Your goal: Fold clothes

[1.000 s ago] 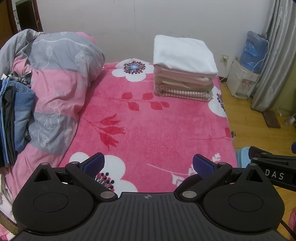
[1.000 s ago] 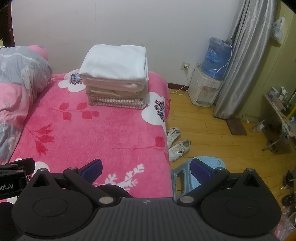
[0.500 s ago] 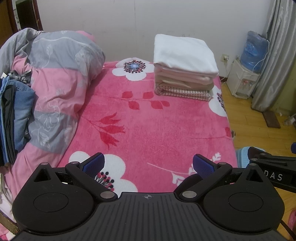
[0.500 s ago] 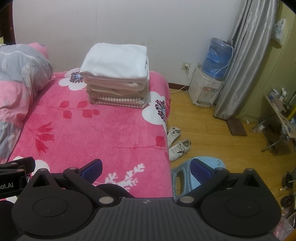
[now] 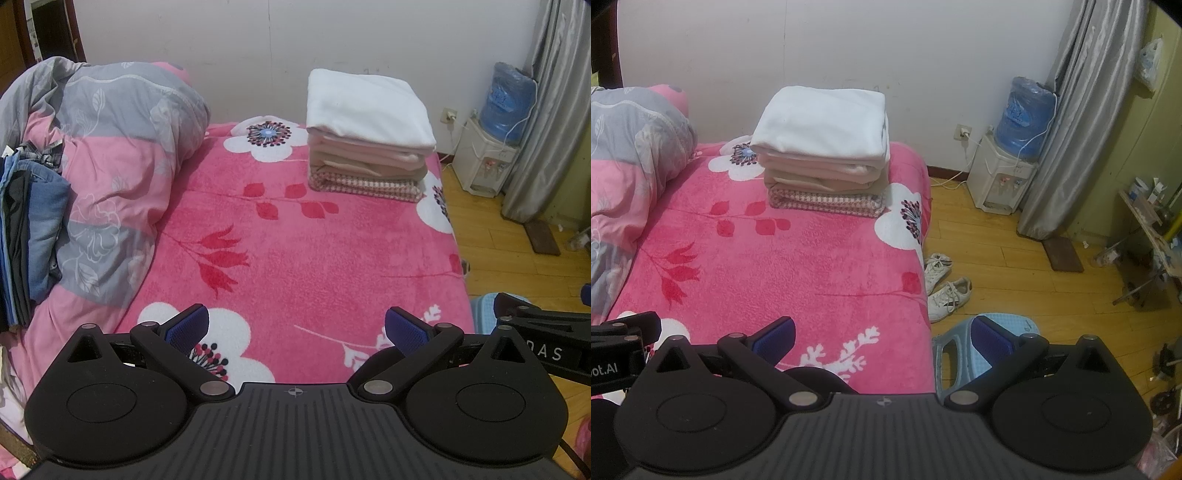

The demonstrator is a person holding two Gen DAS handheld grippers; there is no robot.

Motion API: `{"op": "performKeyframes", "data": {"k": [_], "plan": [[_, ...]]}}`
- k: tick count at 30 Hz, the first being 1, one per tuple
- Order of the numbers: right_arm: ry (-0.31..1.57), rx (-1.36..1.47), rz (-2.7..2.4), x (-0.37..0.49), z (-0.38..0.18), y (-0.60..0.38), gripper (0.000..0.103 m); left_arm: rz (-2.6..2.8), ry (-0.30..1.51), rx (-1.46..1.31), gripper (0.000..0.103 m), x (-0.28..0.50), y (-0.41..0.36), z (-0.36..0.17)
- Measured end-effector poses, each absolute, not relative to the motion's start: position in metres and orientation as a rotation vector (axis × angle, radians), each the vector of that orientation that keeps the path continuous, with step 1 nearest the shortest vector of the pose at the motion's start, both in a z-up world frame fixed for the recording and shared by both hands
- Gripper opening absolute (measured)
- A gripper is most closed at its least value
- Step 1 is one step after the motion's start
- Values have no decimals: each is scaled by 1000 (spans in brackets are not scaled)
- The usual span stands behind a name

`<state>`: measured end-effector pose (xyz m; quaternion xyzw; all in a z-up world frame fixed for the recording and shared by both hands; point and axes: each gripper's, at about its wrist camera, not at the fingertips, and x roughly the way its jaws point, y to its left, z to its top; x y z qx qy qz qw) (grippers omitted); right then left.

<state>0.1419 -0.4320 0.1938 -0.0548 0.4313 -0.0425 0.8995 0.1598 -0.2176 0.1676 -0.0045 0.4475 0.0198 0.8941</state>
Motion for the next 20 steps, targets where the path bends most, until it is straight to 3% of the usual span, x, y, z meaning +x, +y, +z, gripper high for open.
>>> {"op": "performKeyframes", "data": {"k": [20], "plan": [[902,-120,-85,144,192,-431,103,38,935,-13,103,161,-216,165]]}}
